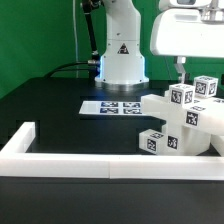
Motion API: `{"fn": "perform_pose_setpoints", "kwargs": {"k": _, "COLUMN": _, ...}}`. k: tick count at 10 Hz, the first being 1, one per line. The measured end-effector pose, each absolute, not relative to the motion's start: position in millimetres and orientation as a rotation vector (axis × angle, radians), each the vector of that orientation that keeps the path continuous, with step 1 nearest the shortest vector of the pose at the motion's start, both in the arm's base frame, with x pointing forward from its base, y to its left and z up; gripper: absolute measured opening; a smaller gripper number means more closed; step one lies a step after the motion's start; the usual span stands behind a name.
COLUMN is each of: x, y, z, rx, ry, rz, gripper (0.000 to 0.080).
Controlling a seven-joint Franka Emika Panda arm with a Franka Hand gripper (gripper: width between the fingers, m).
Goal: Assemble chair
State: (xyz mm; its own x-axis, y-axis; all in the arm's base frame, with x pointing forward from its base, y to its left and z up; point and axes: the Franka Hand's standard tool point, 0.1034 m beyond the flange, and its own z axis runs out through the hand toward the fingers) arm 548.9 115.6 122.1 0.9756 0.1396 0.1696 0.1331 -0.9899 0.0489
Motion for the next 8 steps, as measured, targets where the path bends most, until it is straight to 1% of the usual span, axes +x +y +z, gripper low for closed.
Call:
{"fn": "perform_pose_setpoints", "kwargs": {"k": 3, "x": 549.4, "y": 113.3, "z": 122.1, "rx": 3.037, "ry": 0.444, "rz": 0.26, "gripper": 0.0649}}
{"fn": "perform_pose_setpoints", "kwargs": {"k": 4, "x": 549.4, "y": 113.1, "z": 122.0, "rx": 3.038, "ry": 0.441, "rz": 0.26, "gripper": 0.0526}}
{"fn": "perform_pose_setpoints", "kwargs": {"k": 5, "x": 549.4, "y": 113.0, "z": 121.8, "rx": 3.038, "ry": 0.439, "rz": 0.259, "gripper": 0.0387}}
{"fn": "perform_pose_setpoints", "kwargs": {"k": 6, "x": 549.5, "y": 113.1, "z": 122.1, "rx": 3.038, "ry": 0.438, "rz": 0.26, "gripper": 0.0283}}
{"fn": "perform_pose_setpoints", "kwargs": {"k": 8, "x": 549.5, "y": 113.1, "z": 122.0, "rx": 3.048, "ry": 0.386, "rz": 0.262, "gripper": 0.0284}}
